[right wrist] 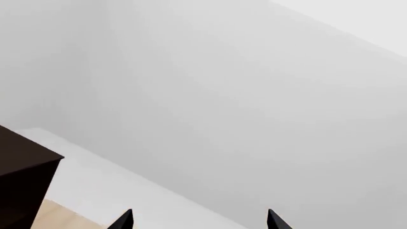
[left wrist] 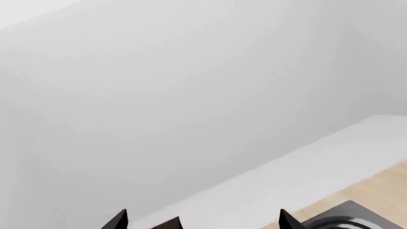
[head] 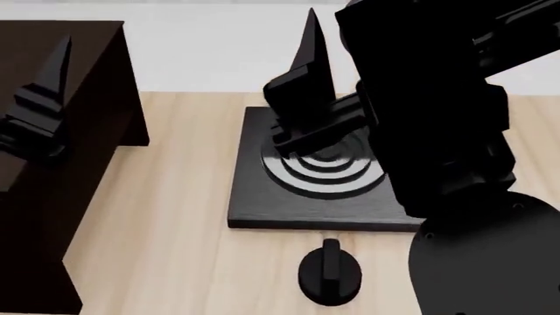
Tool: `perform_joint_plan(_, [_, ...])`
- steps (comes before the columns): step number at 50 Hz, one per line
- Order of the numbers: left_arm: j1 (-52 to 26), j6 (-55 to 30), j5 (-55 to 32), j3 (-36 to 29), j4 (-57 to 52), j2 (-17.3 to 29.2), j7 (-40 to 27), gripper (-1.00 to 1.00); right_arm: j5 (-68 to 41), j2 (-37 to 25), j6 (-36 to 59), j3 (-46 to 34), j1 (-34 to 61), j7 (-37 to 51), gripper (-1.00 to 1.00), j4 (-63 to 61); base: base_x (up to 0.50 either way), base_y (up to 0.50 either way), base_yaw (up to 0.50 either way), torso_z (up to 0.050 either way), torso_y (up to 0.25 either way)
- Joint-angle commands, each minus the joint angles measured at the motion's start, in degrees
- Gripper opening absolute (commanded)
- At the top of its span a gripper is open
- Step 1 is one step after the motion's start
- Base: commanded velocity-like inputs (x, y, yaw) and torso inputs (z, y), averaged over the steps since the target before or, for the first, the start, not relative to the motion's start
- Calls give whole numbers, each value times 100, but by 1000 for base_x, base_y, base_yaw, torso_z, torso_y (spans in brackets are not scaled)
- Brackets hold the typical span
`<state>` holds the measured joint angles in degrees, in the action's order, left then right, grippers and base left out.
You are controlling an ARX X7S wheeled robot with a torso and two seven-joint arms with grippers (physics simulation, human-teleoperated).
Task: Put the frying pan under the cabinet shelf.
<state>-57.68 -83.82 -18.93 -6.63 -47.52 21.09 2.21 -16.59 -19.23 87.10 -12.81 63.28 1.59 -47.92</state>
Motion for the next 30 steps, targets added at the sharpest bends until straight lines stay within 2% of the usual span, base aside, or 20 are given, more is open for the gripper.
perform_joint_plan(1, [-79,-3,-30,-91,35,-39,-60,100,-84,-14,67,10,77,20,100,-48,500,0,0,0,0])
perform_joint_plan(15, [-188,-44,-101,-149,60,-68,-88,100,-326,-28,276,120,202,123,100,-148,500,0,0,0,1])
perform_joint_plan(24, [-226,-67,-145,-151,52,-74,-107,100,-2204,-294,276,406,470,1547,100,40,500,0,0,0,0])
perform_joint_plan(30, [-261,-104,-170,-174,44,-100,-140,100,-2690,-398,232,450,531,1917,100,112,500,0,0,0,0])
